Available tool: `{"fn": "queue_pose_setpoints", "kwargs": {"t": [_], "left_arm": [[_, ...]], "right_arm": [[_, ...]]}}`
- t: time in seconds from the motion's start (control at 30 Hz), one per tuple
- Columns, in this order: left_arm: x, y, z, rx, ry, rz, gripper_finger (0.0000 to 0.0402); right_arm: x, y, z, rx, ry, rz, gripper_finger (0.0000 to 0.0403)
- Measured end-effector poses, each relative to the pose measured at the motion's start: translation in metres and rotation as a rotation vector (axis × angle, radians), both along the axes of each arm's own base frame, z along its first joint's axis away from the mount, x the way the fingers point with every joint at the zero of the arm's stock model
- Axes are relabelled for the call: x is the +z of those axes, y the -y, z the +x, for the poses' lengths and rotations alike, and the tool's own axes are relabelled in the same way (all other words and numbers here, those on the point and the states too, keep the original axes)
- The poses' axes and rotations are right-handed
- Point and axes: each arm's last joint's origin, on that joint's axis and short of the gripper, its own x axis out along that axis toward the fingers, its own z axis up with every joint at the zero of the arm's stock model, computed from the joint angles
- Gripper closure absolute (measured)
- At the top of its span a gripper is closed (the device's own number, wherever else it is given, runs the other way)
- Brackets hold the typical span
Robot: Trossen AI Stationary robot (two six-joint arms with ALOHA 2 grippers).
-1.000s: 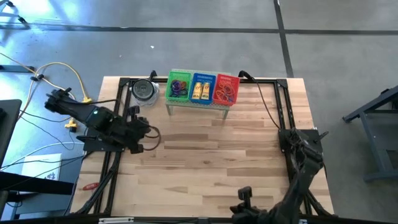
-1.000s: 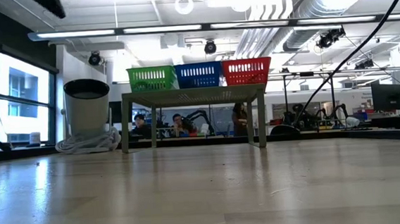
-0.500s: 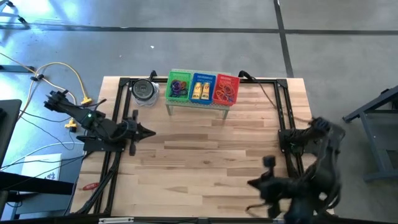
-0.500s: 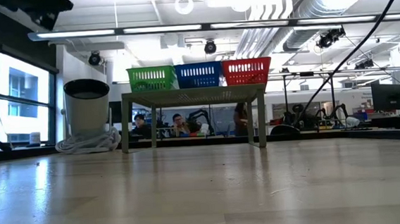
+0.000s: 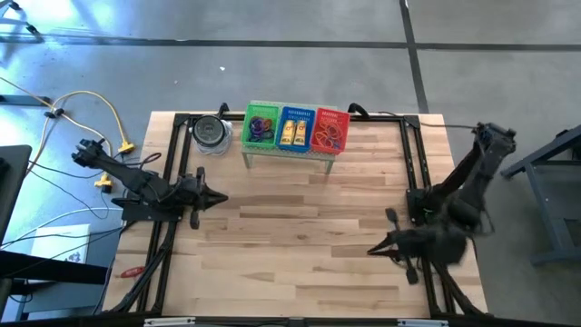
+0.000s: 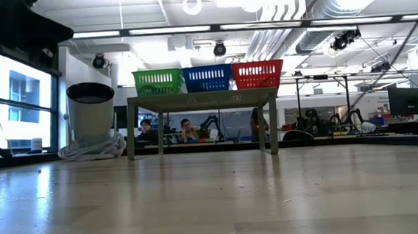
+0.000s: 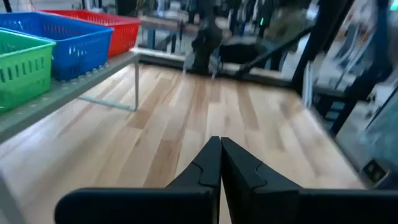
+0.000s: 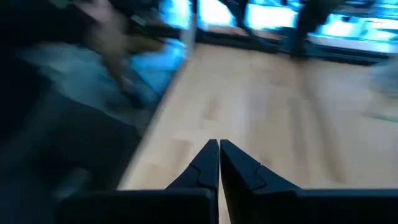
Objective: Pick & Place Office Desk Supplies
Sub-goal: Return to Home Position
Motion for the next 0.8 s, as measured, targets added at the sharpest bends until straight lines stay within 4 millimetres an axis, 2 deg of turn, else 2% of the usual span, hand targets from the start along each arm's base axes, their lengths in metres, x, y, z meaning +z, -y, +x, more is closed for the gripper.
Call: {"fn": "queue_pose_setpoints", "kwargs": {"t": [0.13,0.2,0.3,0.4,0.53,0.63,0.8], "left_arm": [[-0.014,0.001,0.001,-0.009,0.077,-0.026,0.0401],[-0.019,0.001,0.001,-0.014,0.103,-0.015,0.0401],[-0.023,0.001,0.002,-0.013,0.134,0.004,0.0401],[-0.032,0.002,0.003,-0.063,0.116,0.019,0.0401],[-0.050,0.003,0.003,-0.090,0.075,-0.006,0.0401],[-0.057,0.003,0.003,-0.090,0.046,-0.034,0.0401],[-0.056,0.005,0.004,-0.163,0.061,-0.037,0.0401]], "right_arm": [[-0.051,0.031,-0.003,0.195,0.105,0.202,0.0400],[-0.068,0.046,-0.003,0.273,0.206,0.304,0.0400],[-0.101,0.068,-0.008,0.304,0.256,0.376,0.0400],[-0.121,0.082,-0.012,0.286,0.303,0.439,0.0400],[-0.139,0.090,-0.016,0.295,0.321,0.471,0.0400],[-0.144,0.092,-0.018,0.309,0.345,0.434,0.0400],[-0.149,0.094,-0.023,0.370,0.415,0.381,0.0400]]}}
